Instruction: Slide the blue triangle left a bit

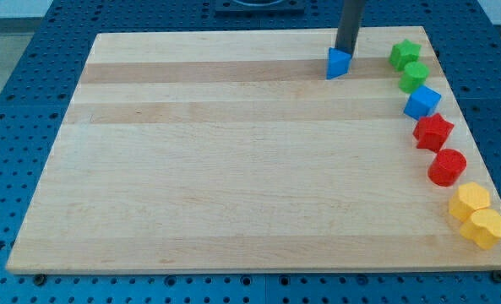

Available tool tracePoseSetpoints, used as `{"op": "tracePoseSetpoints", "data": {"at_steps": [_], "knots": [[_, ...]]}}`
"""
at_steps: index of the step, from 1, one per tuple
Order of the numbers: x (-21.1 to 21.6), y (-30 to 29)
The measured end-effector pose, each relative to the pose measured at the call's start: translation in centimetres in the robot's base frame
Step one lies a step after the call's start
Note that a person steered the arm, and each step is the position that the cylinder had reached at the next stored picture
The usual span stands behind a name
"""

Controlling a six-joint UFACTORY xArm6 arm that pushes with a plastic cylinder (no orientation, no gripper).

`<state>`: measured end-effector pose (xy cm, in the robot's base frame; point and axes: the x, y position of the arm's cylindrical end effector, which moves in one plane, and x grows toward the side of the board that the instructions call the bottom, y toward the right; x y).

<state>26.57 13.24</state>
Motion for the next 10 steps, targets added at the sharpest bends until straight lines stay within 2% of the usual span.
{"op": "tracePoseSetpoints", "data": {"at_steps": [6,8,10], "knots": [[0.1,-5.7],[0.0,-5.6],[-1.3,-0.9]]}}
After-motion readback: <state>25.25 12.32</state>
